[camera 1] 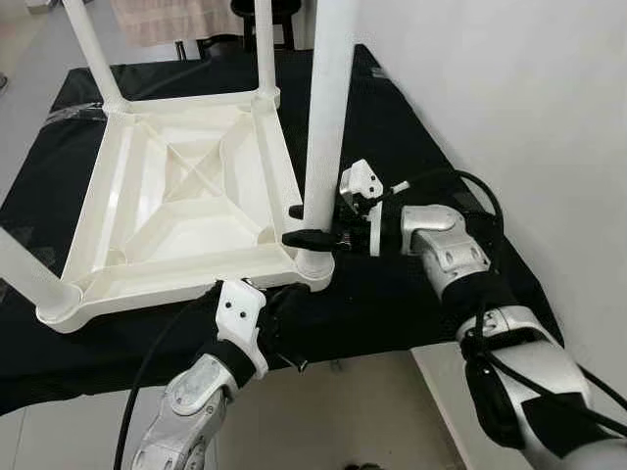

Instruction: Building children table

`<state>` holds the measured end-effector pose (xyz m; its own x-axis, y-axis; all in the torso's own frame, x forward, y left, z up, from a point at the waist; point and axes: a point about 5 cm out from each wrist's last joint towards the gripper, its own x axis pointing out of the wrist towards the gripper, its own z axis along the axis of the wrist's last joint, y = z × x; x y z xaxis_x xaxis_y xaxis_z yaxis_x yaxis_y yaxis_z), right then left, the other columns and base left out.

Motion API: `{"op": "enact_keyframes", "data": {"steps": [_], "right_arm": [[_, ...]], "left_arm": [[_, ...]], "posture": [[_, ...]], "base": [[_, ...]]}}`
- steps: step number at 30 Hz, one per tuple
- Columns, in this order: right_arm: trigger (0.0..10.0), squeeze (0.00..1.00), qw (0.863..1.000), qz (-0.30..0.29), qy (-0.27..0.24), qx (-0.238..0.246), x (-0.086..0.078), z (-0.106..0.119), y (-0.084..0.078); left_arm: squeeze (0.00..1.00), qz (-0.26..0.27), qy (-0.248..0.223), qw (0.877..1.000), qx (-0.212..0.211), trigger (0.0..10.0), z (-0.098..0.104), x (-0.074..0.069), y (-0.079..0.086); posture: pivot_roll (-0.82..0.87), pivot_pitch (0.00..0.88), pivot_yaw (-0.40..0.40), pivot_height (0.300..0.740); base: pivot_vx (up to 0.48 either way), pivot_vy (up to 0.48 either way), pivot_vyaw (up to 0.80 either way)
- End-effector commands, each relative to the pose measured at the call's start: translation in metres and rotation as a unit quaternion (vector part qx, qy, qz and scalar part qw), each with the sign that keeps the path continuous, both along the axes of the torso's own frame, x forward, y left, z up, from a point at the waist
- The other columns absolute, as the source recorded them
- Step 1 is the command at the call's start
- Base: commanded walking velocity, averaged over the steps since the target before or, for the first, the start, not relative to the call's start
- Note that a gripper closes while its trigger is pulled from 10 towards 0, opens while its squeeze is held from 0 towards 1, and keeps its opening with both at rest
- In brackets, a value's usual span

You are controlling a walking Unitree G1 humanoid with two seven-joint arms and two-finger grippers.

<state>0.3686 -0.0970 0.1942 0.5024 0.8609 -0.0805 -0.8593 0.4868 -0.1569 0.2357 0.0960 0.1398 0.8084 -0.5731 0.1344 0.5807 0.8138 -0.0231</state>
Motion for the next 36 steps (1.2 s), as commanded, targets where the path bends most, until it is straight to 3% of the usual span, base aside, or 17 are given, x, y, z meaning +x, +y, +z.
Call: {"op": "enact_keyframes", "data": {"steps": [1, 2, 5, 10, 14, 15, 18, 19, 20, 21, 23, 25, 26, 29, 31, 36], "right_arm": [[0.0, 0.0, 0.981, -0.187, 0.045, -0.032, -0.003, -0.033, -0.005], [0.0, 0.0, 0.981, -0.187, 0.045, -0.032, -0.003, -0.033, -0.005], [0.0, 0.0, 0.962, -0.266, 0.066, -0.003, -0.032, -0.047, 0.012], [0.0, 0.0, 0.96, -0.279, 0.032, -0.011, -0.03, -0.041, 0.016], [0.0, 0.0, 0.963, -0.265, 0.043, -0.014, -0.028, -0.043, 0.024], [10.0, 0.0, 0.965, -0.259, 0.044, -0.008, -0.025, -0.039, 0.026], [10.0, 0.0, 0.965, -0.258, 0.038, -0.001, -0.022, -0.026, 0.027], [10.0, 0.23, 0.979, -0.201, 0.033, 0.001, -0.021, -0.018, 0.032], [10.0, 1.0, 0.991, -0.135, 0.016, 0.0, -0.021, -0.009, 0.034], [10.0, 1.0, 0.991, -0.135, 0.016, 0.0, -0.021, -0.009, 0.034], [10.0, 1.0, 0.999, -0.049, 0.0, 0.003, -0.015, 0.002, 0.03], [10.0, 1.0, 1.0, -0.022, -0.013, 0.003, -0.013, 0.007, 0.027], [10.0, 0.0, 1.0, 0.014, -0.011, 0.004, -0.011, 0.011, 0.024], [10.0, 0.0, 0.999, 0.039, -0.01, 0.003, -0.011, 0.013, 0.022], [10.0, 0.0, 0.995, 0.1, -0.006, -0.022, -0.01, 0.016, 0.016], [10.0, 0.0, 0.993, 0.113, 0.002, -0.023, -0.004, 0.02, 0.011]], "left_arm": [[0.0, -0.001, 0.004, 1.0, 0.002, 10.0, -0.001, -0.002, 0.002], [0.0, -0.001, 0.004, 1.0, 0.002, 10.0, -0.001, -0.002, 0.002], [0.0, -0.002, 0.004, 1.0, 0.003, 10.0, -0.001, -0.001, 0.003], [0.0, -0.003, 0.005, 1.0, 0.004, 10.0, -0.002, 0.0, 0.004], [0.0, -0.003, 0.005, 1.0, 0.004, 10.0, -0.002, 0.0, 0.004], [0.0, -0.002, 0.004, 1.0, 0.005, 10.0, -0.001, 0.0, 0.004], [0.0, -0.002, 0.003, 1.0, 0.005, 10.0, -0.001, 0.0, 0.003], [0.0, -0.002, 0.003, 1.0, 0.005, 10.0, -0.001, 0.0, 0.003], [0.0, -0.002, 0.003, 1.0, 0.004, 10.0, -0.001, 0.0, 0.003], [0.0, -0.002, 0.003, 1.0, 0.004, 10.0, -0.001, 0.0, 0.003], [0.0, -0.003, 0.003, 1.0, 0.004, 10.0, -0.001, 0.0, 0.002], [0.0, -0.003, 0.003, 1.0, 0.004, 10.0, -0.001, 0.0, 0.001], [0.0, -0.003, 0.003, 1.0, 0.004, 10.0, -0.001, 0.0, 0.001], [0.0, -0.003, 0.003, 1.0, 0.004, 10.0, -0.001, 0.0, 0.001], [0.0, -0.001, 0.002, 1.0, 0.003, 10.0, -0.001, 0.0, 0.001], [0.0, 0.0, 0.001, 1.0, 0.002, 10.0, 0.0, 0.0, 0.0]], "posture": [[0.02, 0.152, -0.031, 0.74], [0.02, 0.152, -0.031, 0.74], [0.02, 0.153, -0.015, 0.74], [0.01, 0.15, -0.013, 0.74], [0.02, 0.143, -0.016, 0.74], [0.02, 0.143, -0.016, 0.74], [0.02, 0.138, -0.017, 0.74], [0.02, 0.137, -0.016, 0.74], [0.03, 0.136, -0.016, 0.74], [0.03, 0.136, -0.016, 0.74], [0.03, 0.135, -0.017, 0.74], [0.04, 0.132, -0.021, 0.74], [0.05, 0.132, -0.024, 0.74], [0.05, 0.13, -0.025, 0.74], [0.05, 0.13, -0.036, 0.74], [0.06, 0.129, -0.036, 0.74]], "base": [[0.0, 0.0, 0.0], [0.0, 0.0, 0.0], [0.0, 0.0, 0.0], [0.0, 0.0, 0.0], [0.0, 0.0, 0.0], [0.0, 0.0, 0.0], [0.0, 0.0, 0.0], [0.0, 0.0, 0.0], [0.0, 0.0, 0.0], [0.0, 0.0, 0.0], [0.0, 0.0, 0.0], [0.0, 0.0, 0.0], [0.0, 0.0, 0.0], [0.0, 0.0, 0.0], [0.0, 0.0, 0.0], [0.0, 0.0, 0.0]]}}
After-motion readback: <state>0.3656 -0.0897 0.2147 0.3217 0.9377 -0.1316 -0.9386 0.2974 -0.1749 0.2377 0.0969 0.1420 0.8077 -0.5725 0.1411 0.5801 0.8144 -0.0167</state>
